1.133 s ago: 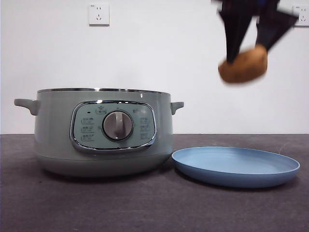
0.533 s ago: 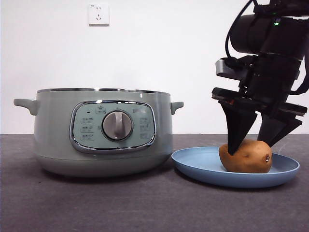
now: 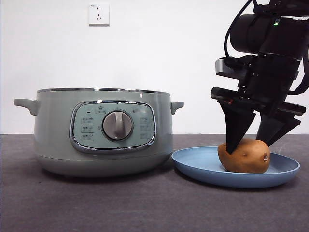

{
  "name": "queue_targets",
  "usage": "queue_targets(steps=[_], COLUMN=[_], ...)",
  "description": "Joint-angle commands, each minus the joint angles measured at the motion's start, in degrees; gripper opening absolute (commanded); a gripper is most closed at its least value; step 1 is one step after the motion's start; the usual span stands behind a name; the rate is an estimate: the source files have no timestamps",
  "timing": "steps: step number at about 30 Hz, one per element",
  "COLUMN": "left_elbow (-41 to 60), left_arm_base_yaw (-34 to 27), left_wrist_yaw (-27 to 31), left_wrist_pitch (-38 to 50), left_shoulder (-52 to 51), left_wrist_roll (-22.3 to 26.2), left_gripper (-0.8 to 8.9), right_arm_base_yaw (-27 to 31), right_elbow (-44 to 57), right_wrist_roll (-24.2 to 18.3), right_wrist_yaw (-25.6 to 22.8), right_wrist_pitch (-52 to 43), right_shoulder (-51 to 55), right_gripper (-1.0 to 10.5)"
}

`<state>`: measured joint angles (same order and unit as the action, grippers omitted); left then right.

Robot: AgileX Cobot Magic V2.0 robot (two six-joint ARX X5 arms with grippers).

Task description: Take the potato out from the steamer,put the potato on the plate,close the lid

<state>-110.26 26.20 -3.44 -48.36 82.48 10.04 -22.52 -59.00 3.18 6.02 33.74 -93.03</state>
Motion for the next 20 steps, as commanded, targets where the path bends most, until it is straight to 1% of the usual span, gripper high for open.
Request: queue_targets(steps=[1, 3, 7, 12, 17, 20], left_elbow=[-0.6, -0.6, -0.6, -0.5, -0.3, -0.3], left_arm_base_yaw=[0.0, 0.0, 0.0, -0.1, -1.9, -2.8], left_wrist_yaw=[-0.1, -0.1, -0.1, -0.3, -6.2, -7.5], left_wrist_pitch=[2.6, 2.7, 2.7, 2.5, 2.3, 1.4], left_shoulder=[-0.9, -0.9, -0.9, -0.6, 1.2, 3.0], left_wrist_roll=[0.5, 0.5, 0.5, 0.5, -1.5, -2.0], left_gripper=[-0.08, -0.08, -0.08, -0.08, -0.08, -0.08], right_arm_base_yaw=[-0.1, -0.1, -0.1, 0.0, 0.0, 0.0], right_elbow=[0.5, 0.3, -2.8, -8.1, -11.9, -13.8], right_wrist_roll=[0.4, 0.4, 0.4, 0.4, 0.4, 0.4], right_wrist_yaw=[-0.1, -0.1, -0.1, -0.2, -0.2, -0.4], right_wrist_pitch=[-0.2, 0.1, 4.6, 10.0, 11.0, 11.4], right_shoulder=[-0.6, -0.3, 1.3, 7.1, 16.0, 21.2], right_gripper=[5.7, 5.7, 5.7, 5.7, 5.6, 5.6])
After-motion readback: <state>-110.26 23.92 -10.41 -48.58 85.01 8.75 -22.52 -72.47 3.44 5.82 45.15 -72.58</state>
